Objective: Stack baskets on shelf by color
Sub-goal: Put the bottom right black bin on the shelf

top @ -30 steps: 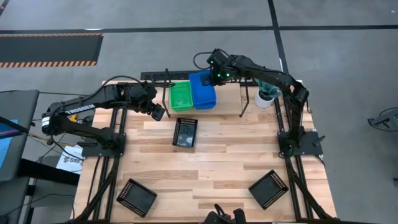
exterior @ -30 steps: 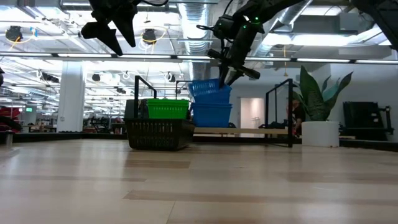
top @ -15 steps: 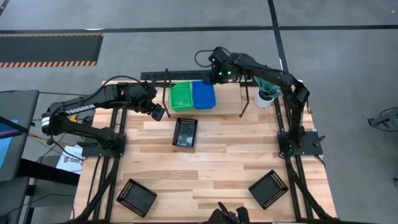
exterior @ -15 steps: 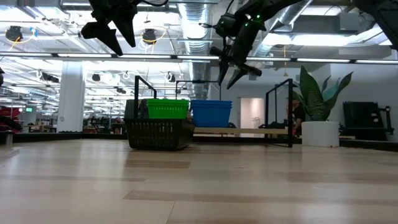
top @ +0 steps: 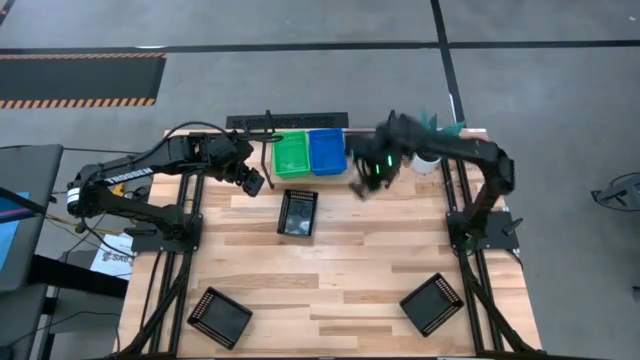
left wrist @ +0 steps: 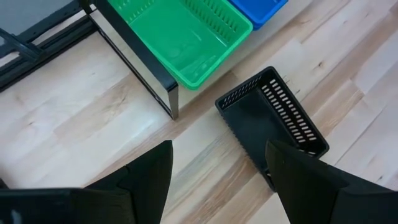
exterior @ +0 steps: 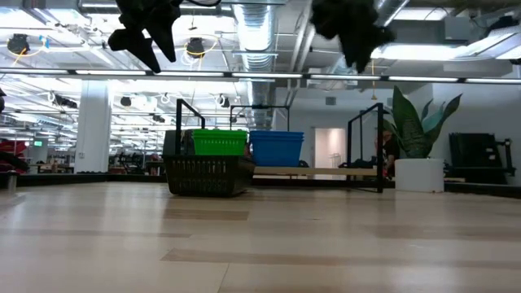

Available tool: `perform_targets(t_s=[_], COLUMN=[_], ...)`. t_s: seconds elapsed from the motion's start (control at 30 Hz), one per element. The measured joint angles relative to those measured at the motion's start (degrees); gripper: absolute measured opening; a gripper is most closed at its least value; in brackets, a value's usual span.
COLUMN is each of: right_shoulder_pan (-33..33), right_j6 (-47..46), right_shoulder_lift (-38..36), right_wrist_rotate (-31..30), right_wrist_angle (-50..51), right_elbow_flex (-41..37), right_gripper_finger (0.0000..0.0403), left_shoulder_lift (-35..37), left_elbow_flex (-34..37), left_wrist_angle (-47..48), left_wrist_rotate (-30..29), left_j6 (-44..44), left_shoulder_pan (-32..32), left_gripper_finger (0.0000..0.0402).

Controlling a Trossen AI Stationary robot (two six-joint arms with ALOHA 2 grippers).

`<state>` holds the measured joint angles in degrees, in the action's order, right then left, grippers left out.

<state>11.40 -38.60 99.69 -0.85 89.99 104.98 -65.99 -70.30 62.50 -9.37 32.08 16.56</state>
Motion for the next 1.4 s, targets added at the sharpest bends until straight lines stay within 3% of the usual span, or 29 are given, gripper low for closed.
perform_targets(t_s=[0.17, 0.3, 0.43, 0.57, 0.73, 1.03, 1.27, 1.4], right_shoulder_pan=[-16.73, -29.34, -41.11, -48.51, -51.62, -51.72, -51.64, -51.33], right_j6=[-14.16, -24.58, -27.37, -26.56, -19.9, -5.47, 0.12, 1.39], right_shoulder_lift=[-8.25, -14.09, -18.53, -19.62, -17.61, -9.49, -1.55, 1.38], right_wrist_rotate=[-0.08, 6.5, 8.67, 8.54, 8.61, 9.47, 9.89, 10.72], right_wrist_angle=[-1.68, -3.14, -7.99, -10.71, -15.61, -23.16, -23.53, -24.01], right_elbow_flex=[-14.25, -25.95, -33.65, -38.2, -40.36, -40.32, -40.25, -40.27], right_gripper_finger=[0.0172, 0.0173, 0.0171, 0.0172, 0.0169, 0.016, 0.0158, 0.0138], left_shoulder_lift=[0.02, 0.01, -0.01, 0.0, 0.0, -0.01, -0.01, -0.01], left_elbow_flex=[0.0, 0.0, 0.0, 0.0, 0.0, 0.0, 0.0, 0.0], left_wrist_angle=[0.0, -0.04, -0.46, -0.44, -0.44, -0.44, -0.42, -0.22], left_wrist_rotate=[0.24, 2.02, 3.01, 3.02, 3.01, 2.99, 2.98, 2.99], left_j6=[-1.63, -3.3, -4.44, -4.53, -3.09, -0.98, -0.77, -0.15], left_shoulder_pan=[0.0, 0.01, 0.01, 0.04, 0.04, 0.04, 0.04, 0.04], left_gripper_finger=[0.0244, 0.0244, 0.0244, 0.0244, 0.0244, 0.0244, 0.0244, 0.0244])
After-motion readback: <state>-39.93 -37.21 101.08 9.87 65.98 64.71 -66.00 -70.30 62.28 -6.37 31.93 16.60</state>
